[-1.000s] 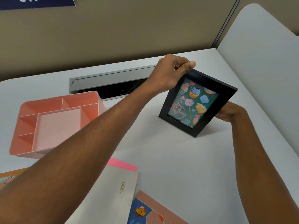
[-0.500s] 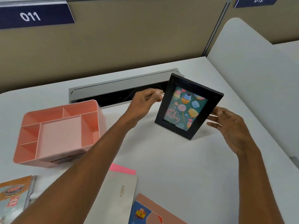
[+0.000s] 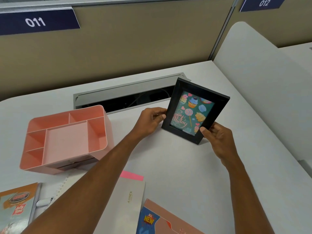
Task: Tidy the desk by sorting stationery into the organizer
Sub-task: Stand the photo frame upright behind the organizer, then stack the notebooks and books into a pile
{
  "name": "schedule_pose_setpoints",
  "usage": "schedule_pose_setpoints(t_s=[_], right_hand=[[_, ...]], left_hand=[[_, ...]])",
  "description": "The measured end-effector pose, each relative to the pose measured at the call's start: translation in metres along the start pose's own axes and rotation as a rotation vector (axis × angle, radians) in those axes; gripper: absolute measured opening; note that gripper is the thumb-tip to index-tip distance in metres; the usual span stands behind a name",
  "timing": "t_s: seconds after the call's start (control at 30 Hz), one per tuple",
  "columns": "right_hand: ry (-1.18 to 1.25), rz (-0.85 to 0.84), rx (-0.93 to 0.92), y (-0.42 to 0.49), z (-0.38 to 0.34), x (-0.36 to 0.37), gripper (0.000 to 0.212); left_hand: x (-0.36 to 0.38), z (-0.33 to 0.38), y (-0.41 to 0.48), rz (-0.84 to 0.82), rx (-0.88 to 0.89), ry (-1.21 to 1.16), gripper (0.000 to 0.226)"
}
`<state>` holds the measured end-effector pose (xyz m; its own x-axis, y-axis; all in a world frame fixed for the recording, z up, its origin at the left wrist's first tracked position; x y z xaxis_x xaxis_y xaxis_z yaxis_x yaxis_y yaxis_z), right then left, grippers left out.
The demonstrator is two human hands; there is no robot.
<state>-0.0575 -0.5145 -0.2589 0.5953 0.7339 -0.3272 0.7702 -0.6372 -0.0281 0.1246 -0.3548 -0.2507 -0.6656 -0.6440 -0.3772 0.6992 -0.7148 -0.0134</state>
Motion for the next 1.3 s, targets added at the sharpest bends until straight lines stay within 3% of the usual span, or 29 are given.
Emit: schedule_pose_setpoints(t_s=[0.5,0.67,0.77,0.83,0.93,1.07,1.3], right_hand=[[-0.029,-0.055,0.009,0.000,-0.002,-0.001,0.024],[0.005,0.034,0.010,-0.010,-0.002,-0.030,0.042],[0.068,0.164,-0.009,-0.031,-0.011,-0.053,0.063],[0.100,0.271,-0.012,-0.048,-0.014,-0.060,0.052],[0.064,0.317,-0.015,-0.072,-0.016,-0.045,0.012],[-0.094,0.207,-0.031,-0.111,-0.026,0.010,0.021],[-0.262,-0.168,-0.163,-0.197,-0.064,0.123,0.050]], left_hand=[[0.000,-0.012,0.000,-0.024,-0.016,-0.022,0.029],[-0.018,-0.017,-0.025,0.049,-0.016,0.102,0.032],[-0.032,-0.018,-0.058,0.087,0.008,0.281,0.034],[-0.041,-0.019,-0.084,0.091,-0.020,0.355,0.036],[-0.049,-0.013,-0.128,0.087,-0.045,0.433,0.039],[-0.053,-0.010,-0.190,0.111,-0.081,0.509,0.045],[-0.079,-0.022,-0.296,0.298,-0.074,0.670,0.053]])
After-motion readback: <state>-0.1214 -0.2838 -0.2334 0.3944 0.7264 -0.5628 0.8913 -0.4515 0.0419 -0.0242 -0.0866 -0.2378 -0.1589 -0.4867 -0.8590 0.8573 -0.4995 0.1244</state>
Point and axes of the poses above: each hand's wrist, its own y-axis towards the middle knuckle, its own x-axis out of the palm, z = x × y, the point moved 10 cm from there along y, towards the middle knuckle, and after that the axes turned 2 degrees about -x, right-handed, at the moved point
